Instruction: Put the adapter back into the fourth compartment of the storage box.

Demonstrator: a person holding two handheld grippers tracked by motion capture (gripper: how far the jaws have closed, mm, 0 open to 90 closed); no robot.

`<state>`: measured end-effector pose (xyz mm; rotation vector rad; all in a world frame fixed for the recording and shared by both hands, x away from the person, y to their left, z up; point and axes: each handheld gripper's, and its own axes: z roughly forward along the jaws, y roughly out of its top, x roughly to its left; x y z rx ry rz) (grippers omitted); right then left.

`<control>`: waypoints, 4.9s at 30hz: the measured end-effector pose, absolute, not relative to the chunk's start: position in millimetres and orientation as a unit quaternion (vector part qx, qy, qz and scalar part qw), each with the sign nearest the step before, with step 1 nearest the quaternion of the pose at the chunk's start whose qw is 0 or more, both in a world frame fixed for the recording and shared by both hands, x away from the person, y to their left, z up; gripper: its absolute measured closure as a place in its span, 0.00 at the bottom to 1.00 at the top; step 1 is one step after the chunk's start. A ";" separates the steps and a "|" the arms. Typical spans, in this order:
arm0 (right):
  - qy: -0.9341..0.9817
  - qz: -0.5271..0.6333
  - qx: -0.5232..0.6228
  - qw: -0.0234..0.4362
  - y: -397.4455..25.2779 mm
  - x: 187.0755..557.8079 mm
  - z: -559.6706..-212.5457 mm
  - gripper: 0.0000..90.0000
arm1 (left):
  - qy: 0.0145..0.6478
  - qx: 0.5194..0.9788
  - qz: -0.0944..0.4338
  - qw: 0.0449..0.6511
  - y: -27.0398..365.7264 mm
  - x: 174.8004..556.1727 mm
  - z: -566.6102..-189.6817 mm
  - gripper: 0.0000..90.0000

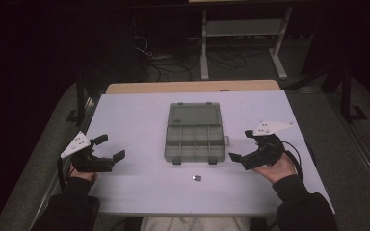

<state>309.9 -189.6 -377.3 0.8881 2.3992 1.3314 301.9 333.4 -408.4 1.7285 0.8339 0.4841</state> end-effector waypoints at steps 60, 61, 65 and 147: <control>0.883 0.409 0.218 0.070 -115.5 308.6 -394.1 0.00 | 0.349 0.730 0.202 0.551 333.1 302.1 -408.5 0.00; 0.885 0.408 0.216 0.068 -114.0 308.1 -394.7 0.00 | 0.349 0.730 0.202 0.551 332.9 302.1 -408.6 0.00; 0.887 0.405 0.213 0.064 -112.1 307.8 -396.1 0.00 | 0.350 0.730 0.202 0.552 333.0 302.1 -408.5 0.00; 0.947 0.293 0.130 0.005 -63.0 311.2 -436.5 0.73 | 0.349 0.728 0.196 0.557 332.6 302.4 -408.7 0.00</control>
